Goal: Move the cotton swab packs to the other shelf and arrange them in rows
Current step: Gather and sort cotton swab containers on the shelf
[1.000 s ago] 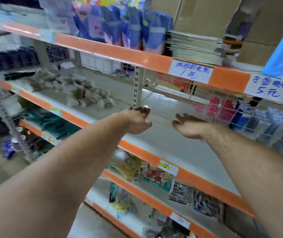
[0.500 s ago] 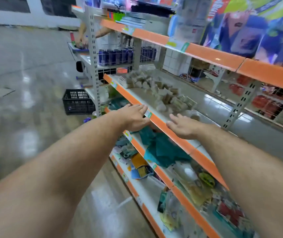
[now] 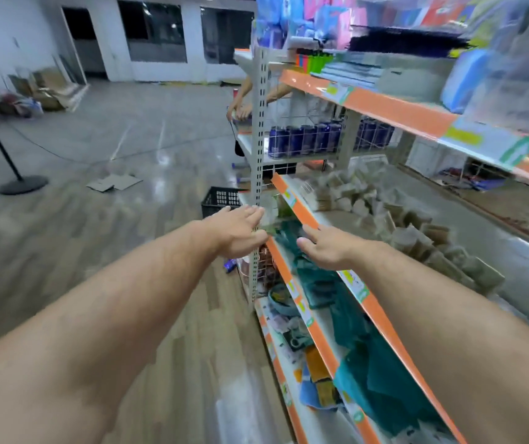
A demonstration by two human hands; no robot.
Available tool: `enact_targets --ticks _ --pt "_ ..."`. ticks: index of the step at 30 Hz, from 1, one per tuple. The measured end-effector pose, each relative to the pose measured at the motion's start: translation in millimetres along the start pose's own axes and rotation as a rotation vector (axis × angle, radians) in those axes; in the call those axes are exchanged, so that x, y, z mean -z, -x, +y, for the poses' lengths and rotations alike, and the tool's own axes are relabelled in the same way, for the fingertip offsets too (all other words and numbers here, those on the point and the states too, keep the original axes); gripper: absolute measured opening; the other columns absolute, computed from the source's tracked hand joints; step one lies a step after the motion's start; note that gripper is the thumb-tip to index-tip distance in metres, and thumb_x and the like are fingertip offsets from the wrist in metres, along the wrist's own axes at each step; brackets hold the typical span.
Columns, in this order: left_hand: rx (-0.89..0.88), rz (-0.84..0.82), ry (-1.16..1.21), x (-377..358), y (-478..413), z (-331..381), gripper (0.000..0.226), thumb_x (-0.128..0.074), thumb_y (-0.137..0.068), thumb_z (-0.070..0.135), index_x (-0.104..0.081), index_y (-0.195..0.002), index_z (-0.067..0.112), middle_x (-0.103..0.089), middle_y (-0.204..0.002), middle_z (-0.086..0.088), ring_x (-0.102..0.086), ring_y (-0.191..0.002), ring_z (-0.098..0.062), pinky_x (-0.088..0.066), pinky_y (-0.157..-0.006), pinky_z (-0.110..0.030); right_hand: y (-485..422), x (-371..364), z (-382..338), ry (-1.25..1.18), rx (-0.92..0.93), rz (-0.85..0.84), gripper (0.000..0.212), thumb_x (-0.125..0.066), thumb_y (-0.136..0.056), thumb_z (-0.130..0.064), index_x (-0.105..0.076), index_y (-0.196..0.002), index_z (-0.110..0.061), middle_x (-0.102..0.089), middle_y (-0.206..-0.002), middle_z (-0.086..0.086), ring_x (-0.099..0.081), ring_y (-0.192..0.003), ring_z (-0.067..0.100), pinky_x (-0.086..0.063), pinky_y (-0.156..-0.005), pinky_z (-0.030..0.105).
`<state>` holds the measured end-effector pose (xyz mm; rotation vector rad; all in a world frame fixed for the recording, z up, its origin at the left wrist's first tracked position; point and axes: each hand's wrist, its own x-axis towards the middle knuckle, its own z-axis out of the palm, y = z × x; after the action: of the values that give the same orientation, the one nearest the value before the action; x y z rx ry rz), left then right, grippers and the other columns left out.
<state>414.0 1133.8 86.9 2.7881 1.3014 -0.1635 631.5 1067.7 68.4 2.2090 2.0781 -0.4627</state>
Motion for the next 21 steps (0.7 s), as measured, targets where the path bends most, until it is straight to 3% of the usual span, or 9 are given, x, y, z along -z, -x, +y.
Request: enact_targets --ticks 2,12,17,19,21 --pt "0.013 0.006 -0.005 9 -20 -7 0.070 -0.017 -0.101 0.051 0.000 -0.158 0.015 0.002 -0.165 -0.003 -0.001 -0.152 -0.015 -0.005 -0.123 -0.043 -24 13 5 -0.001 0.016 0.015 0.069 -0.021 -0.100 -0.058 -0.020 -0.154 -0.016 -0.021 -0.159 0.017 -0.022 -0.146 0.030 -0.022 -0.118 0.042" --pt "-0.130 -0.008 0.010 10 -165 -8 0.070 -0.018 -0.100 0.053 0.000 -0.158 0.019 0.003 -0.165 0.000 0.002 -0.152 -0.014 -0.003 -0.123 -0.045 -108 39 69 0.019 -0.092 -0.007 0.070 -0.019 -0.100 -0.059 -0.009 -0.157 -0.021 -0.008 -0.164 0.007 -0.006 -0.151 0.023 -0.012 -0.121 0.042" --pt "-0.298 -0.026 -0.006 6 -260 3 0.068 -0.019 -0.101 0.049 0.000 -0.158 0.018 0.003 -0.165 0.000 0.002 -0.152 -0.015 -0.001 -0.123 -0.039 -140 44 104 -0.061 -0.223 0.055 0.057 -0.028 -0.105 -0.042 -0.023 -0.154 -0.013 -0.026 -0.159 0.012 -0.026 -0.145 0.025 -0.021 -0.116 0.029" --pt "-0.381 -0.029 -0.035 9 -296 11 0.067 -0.019 -0.102 0.048 -0.004 -0.158 0.015 -0.002 -0.165 -0.004 -0.004 -0.152 -0.018 -0.005 -0.123 -0.040 -150 45 118 -0.047 -0.305 0.103 0.058 -0.027 -0.105 -0.042 -0.018 -0.155 -0.014 -0.016 -0.162 0.013 -0.020 -0.147 0.026 -0.019 -0.117 0.031" --pt "-0.466 -0.024 -0.057 16 -324 20 0.066 -0.020 -0.101 0.047 -0.014 -0.157 0.013 -0.015 -0.163 -0.012 -0.018 -0.149 -0.025 -0.017 -0.119 -0.040 -158 50 130 -0.027 -0.442 0.137 0.061 -0.030 -0.104 -0.044 -0.012 -0.157 -0.018 -0.015 -0.162 0.011 -0.026 -0.145 0.030 -0.025 -0.113 0.033"
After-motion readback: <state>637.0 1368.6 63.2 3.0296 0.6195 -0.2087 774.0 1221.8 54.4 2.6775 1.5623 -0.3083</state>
